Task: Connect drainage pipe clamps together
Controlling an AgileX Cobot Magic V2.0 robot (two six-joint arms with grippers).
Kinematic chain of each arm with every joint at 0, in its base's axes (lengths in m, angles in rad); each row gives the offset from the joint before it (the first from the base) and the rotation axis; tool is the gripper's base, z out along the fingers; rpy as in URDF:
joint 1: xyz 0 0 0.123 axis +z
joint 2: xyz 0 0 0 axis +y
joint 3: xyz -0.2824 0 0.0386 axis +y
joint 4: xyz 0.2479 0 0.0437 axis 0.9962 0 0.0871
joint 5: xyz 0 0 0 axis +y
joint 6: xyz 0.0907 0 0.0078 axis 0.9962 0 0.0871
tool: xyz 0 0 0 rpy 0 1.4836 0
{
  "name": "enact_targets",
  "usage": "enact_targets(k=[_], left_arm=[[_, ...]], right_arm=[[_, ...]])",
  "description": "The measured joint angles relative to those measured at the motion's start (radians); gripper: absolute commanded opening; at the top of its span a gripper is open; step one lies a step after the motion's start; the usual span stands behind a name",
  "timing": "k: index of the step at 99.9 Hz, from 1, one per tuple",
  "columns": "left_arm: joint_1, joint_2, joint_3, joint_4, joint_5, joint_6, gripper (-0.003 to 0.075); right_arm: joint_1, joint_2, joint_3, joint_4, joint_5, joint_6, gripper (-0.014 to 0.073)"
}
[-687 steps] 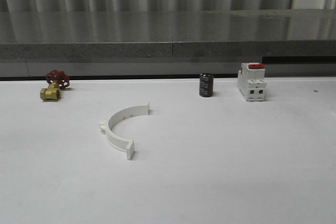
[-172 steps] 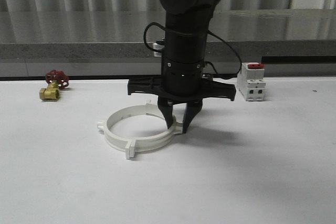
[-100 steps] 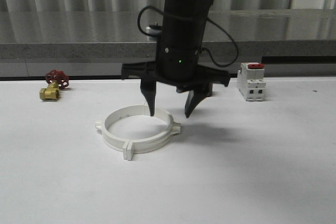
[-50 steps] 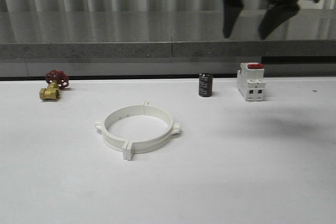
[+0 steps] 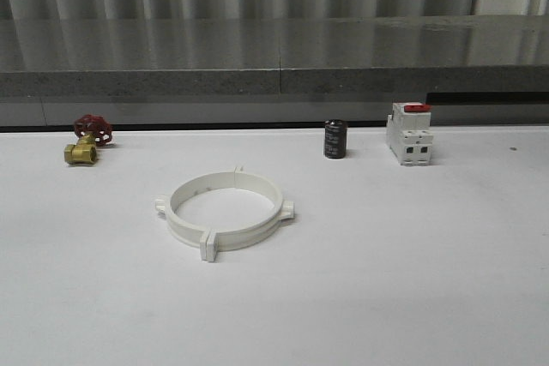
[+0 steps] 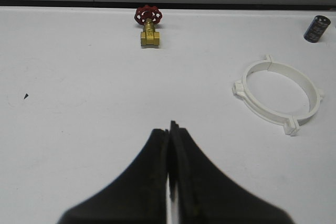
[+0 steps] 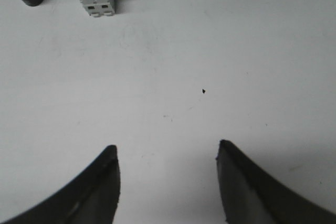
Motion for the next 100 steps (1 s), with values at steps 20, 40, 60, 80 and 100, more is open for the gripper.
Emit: enact_targets(k=[20,40,60,80,100], left_arm=[[0.0,0.0,0.0,0.0,0.0,0.0,-0.0021],[0.0,0.0,0.0,0.0,0.0,0.0,-0.0021],[0.0,0.0,0.0,0.0,0.0,0.0,-0.0021],[0.0,0.0,0.0,0.0,0.0,0.0,-0.0021],[0.0,0.0,0.0,0.0,0.0,0.0,-0.0021]], right_arm=[[0.0,-0.23,0.143,0.0,0.012,0.0,0.0074],[0.0,-0.377,0.214,0.0,0.023,0.0,-0.0067],[0.0,-0.406,0.225,0.0,0.034,-0.002,-0.0067],[0.0,-0.406,0.227,0.0,0.036,-0.002,-0.0067],[0.0,-0.406,0.227,0.0,0.036,-0.002,-0.0067]])
